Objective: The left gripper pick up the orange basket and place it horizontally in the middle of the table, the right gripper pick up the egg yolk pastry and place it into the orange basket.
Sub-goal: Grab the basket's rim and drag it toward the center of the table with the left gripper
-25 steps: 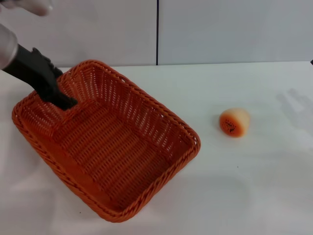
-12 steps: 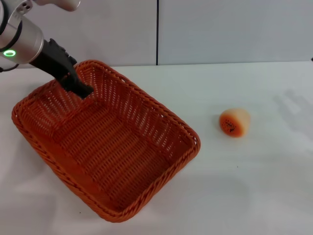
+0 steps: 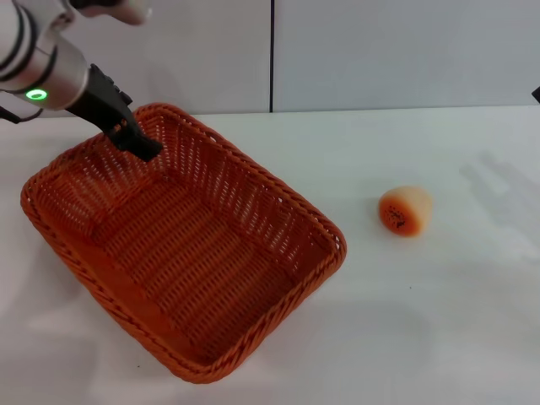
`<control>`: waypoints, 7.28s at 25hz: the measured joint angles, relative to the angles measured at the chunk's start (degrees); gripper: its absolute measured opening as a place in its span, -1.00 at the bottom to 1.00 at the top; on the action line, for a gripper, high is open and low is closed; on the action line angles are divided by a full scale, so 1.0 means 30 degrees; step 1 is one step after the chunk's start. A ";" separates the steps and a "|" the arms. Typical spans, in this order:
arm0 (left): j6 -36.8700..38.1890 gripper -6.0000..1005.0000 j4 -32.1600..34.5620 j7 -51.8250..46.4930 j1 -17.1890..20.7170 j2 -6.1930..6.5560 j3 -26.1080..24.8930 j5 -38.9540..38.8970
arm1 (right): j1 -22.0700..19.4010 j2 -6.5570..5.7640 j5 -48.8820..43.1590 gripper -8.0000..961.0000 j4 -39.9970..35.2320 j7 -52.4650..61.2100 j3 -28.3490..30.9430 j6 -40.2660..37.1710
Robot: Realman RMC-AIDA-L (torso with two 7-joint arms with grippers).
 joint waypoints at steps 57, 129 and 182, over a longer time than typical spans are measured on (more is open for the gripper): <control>-0.0164 -0.36 0.5924 0.0345 -0.2651 0.0271 0.0018 0.2043 | -0.0931 -0.0007 -0.0380 0.07 -0.0144 0.0027 -0.0268 -0.0242; -0.6484 -0.75 0.6583 -1.0268 -0.3689 0.1604 -0.8438 0.2041 | -0.0319 -0.0335 -0.0617 0.07 -0.0779 -0.0119 -0.0286 -0.0364; -0.7274 -0.55 0.7040 -1.0178 -0.2744 0.1035 -0.6140 0.1966 | -0.0082 -0.0364 -0.0876 0.07 -0.0919 -0.0149 -0.0280 -0.0933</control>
